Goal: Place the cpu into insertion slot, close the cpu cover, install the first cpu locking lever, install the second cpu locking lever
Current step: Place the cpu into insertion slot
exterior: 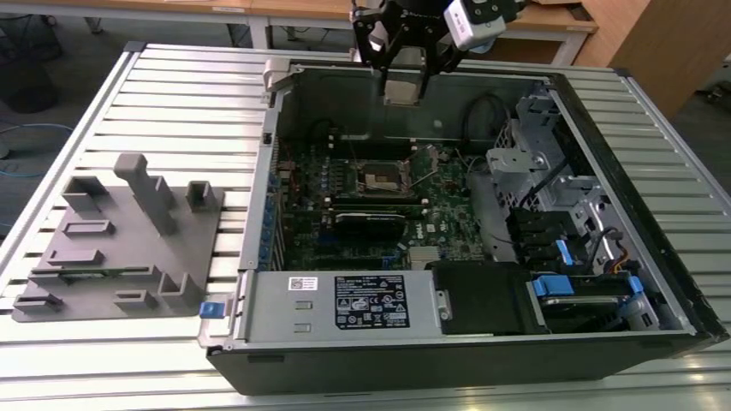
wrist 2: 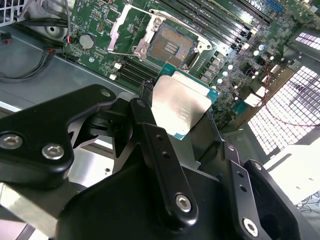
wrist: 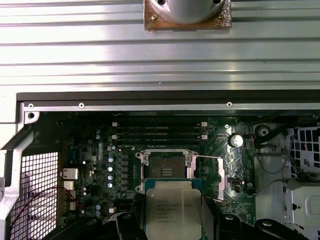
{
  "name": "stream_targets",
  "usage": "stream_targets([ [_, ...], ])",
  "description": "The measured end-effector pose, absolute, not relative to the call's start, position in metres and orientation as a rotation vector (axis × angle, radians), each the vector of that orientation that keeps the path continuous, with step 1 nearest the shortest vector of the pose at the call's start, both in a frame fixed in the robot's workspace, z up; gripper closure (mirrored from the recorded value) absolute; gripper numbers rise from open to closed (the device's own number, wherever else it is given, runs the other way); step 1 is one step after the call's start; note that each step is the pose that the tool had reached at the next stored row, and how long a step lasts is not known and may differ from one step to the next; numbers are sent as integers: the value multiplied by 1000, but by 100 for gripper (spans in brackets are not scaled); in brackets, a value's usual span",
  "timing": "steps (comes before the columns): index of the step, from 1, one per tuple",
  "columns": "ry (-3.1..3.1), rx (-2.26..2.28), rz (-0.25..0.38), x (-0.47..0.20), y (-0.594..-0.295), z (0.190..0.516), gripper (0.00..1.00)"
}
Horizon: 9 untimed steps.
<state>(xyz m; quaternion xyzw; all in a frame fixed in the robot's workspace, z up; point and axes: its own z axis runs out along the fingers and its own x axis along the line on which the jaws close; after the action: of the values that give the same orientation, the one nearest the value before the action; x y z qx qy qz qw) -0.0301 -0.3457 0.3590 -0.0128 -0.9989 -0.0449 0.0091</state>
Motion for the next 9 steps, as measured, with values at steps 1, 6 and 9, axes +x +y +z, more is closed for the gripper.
stream_targets([
  [1, -3120, -40, -140, -30, -346, 358, 46],
  [6, -3120, -40, -140, -30, -346, 352, 46],
  [9, -3120, -40, -140, -30, -346, 347, 46],
])
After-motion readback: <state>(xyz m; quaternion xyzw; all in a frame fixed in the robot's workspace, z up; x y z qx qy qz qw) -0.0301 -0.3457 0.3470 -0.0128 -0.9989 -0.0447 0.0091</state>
